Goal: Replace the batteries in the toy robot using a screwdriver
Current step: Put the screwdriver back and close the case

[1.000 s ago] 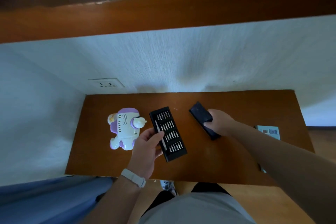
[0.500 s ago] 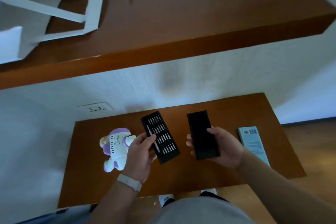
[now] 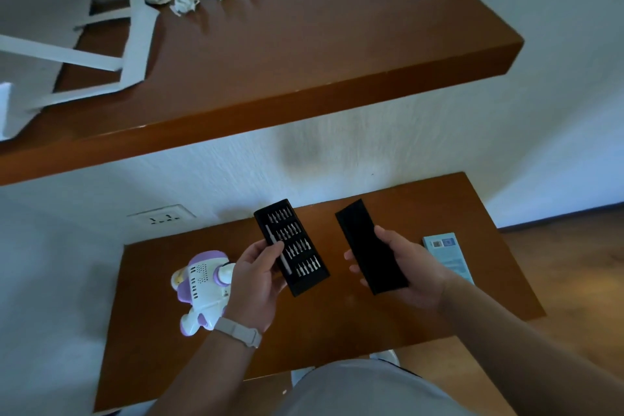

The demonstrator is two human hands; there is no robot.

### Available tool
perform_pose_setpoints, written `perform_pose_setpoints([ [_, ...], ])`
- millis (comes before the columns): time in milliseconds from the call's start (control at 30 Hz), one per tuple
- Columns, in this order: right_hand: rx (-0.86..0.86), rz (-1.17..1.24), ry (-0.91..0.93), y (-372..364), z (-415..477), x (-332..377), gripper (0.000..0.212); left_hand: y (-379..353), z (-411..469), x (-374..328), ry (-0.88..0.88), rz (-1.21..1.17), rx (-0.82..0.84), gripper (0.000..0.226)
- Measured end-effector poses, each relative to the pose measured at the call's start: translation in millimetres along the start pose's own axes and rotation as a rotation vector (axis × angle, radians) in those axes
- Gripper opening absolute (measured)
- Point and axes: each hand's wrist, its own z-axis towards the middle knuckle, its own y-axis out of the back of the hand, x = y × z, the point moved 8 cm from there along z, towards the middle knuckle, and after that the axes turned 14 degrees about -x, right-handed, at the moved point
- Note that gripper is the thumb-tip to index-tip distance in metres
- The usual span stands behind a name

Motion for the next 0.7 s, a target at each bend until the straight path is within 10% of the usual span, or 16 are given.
perform_pose_setpoints([
  [300, -0.03, -0.919, 0.562, -17.7, -20.7, 20.1, 0.066, -10.4, -4.9, -12.8, -0.105, -0.005, -0.095, 0.009],
  [700, -0.145, -1.282, 0.803, -7.1, -19.7, 25.9, 0.078, -24.1, -19.5, -22.6, -0.177, -0.058, -0.078, 0.013],
])
